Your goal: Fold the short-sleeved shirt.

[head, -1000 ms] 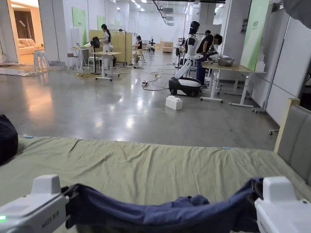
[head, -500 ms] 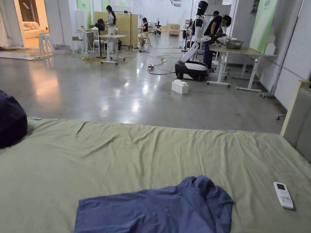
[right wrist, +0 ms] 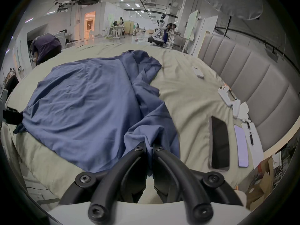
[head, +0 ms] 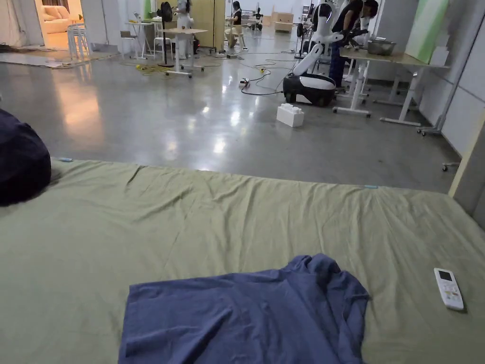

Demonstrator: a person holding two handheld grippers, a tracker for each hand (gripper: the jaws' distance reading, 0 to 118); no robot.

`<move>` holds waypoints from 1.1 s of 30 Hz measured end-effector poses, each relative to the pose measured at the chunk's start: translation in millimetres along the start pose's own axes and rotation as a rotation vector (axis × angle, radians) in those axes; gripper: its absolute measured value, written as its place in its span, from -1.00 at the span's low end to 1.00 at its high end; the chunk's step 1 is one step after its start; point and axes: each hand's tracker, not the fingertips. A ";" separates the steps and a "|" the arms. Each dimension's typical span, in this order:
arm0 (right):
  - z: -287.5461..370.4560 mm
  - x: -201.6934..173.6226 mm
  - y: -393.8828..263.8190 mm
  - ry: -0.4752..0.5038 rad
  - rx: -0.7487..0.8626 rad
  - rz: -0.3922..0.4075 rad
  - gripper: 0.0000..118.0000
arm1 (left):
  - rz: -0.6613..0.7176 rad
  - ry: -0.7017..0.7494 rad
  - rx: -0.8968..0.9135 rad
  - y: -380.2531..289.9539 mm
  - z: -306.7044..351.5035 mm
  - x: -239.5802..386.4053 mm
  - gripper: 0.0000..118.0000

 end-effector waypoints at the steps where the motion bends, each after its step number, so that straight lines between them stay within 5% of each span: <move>1: -2.6 -1.8 -0.1 -0.002 -0.005 0.000 -0.89 | 0.003 0.003 0.004 0.6 -1.1 0.7 -0.98; 4: -4.5 -5.3 2.7 0.003 -0.014 -0.023 -0.84 | 0.000 -0.006 -0.005 3.5 -21.6 -19.9 -0.98; 8: 7.2 -9.8 21.3 -0.001 -0.003 -0.056 -0.26 | -0.044 0.007 0.063 10.4 -18.3 -22.5 -0.79; 10: 14.1 -12.5 36.1 0.000 0.026 -0.054 -0.21 | -0.073 0.014 0.141 16.2 1.1 -9.4 -0.74; 13: 22.9 -18.0 58.8 -0.006 0.087 -0.065 -0.01 | -0.103 0.012 0.225 28.9 16.6 -2.8 -0.09; 16: 29.6 -22.6 79.9 -0.002 0.190 -0.084 0.29 | -0.148 0.012 0.340 41.3 43.2 12.8 0.03; 21: 38.2 -30.8 108.3 0.011 0.350 -0.101 0.30 | -0.170 0.018 0.521 62.6 62.1 18.6 0.11; 23: 40.9 -34.6 116.9 0.014 0.423 -0.121 0.26 | -0.175 0.037 0.596 70.1 70.7 23.0 0.10; 25: 41.4 -39.8 126.2 0.008 0.470 -0.131 -0.01 | -0.167 0.050 0.648 76.1 72.9 27.0 0.02; 28: 40.7 -47.0 139.2 0.010 0.529 -0.147 -0.70 | -0.154 0.035 0.729 84.9 76.5 32.5 -0.66; 31: 41.0 -52.1 150.2 0.040 0.581 -0.144 -0.98 | -0.132 0.029 0.752 91.0 75.9 37.8 -0.90; 33: 39.7 -56.2 157.4 0.028 0.629 -0.123 -0.99 | -0.119 0.034 0.748 94.4 72.2 40.9 -0.98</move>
